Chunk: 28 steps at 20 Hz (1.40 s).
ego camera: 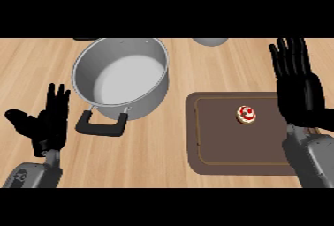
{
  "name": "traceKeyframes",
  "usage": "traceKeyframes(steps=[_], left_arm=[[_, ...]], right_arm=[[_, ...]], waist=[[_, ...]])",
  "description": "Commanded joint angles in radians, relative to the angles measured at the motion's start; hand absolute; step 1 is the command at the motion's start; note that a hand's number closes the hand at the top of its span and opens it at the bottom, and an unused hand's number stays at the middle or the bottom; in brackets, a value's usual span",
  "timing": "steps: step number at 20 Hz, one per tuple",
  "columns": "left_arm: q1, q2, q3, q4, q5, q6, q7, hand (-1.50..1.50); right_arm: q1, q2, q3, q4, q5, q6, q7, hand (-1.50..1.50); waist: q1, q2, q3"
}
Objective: Pick the cupcake from the tray and place it in the pot
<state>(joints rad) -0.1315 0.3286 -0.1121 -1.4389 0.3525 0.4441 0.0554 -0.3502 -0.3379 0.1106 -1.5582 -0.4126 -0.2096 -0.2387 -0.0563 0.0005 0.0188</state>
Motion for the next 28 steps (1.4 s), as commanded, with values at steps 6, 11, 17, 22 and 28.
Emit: traceKeyframes(steps=[6,11,17,22,28], left_arm=[[0.076,0.213,-0.054,0.01,-0.173,-0.059,-0.013,0.0],[0.116,0.224,-0.056,0.012,-0.144,-0.117,-0.009,0.0],[0.135,0.221,-0.012,-0.035,-0.163,-0.171,0.03,0.0],[0.123,0.234,-0.007,-0.028,-0.167,-0.186,0.016,0.0],[0.17,0.24,0.001,-0.125,-0.16,-0.194,0.047,0.0]], right_arm=[[0.244,-0.283,-0.049,0.241,-0.003,0.09,0.341,1.5],[0.328,-0.391,-0.005,0.185,0.449,-0.179,-0.038,-1.5],[0.534,-0.376,-0.084,-0.066,0.405,-0.125,-0.017,-1.5],[0.344,-0.573,-0.048,-0.074,0.402,0.085,0.312,-1.5],[0.205,-0.648,0.034,-0.136,0.386,0.278,0.561,-1.5]], waist=[[0.037,0.007,-0.018],[0.034,-0.004,-0.019],[0.045,-0.004,-0.019],[0.063,0.0,-0.021],[0.087,-0.001,-0.02]])
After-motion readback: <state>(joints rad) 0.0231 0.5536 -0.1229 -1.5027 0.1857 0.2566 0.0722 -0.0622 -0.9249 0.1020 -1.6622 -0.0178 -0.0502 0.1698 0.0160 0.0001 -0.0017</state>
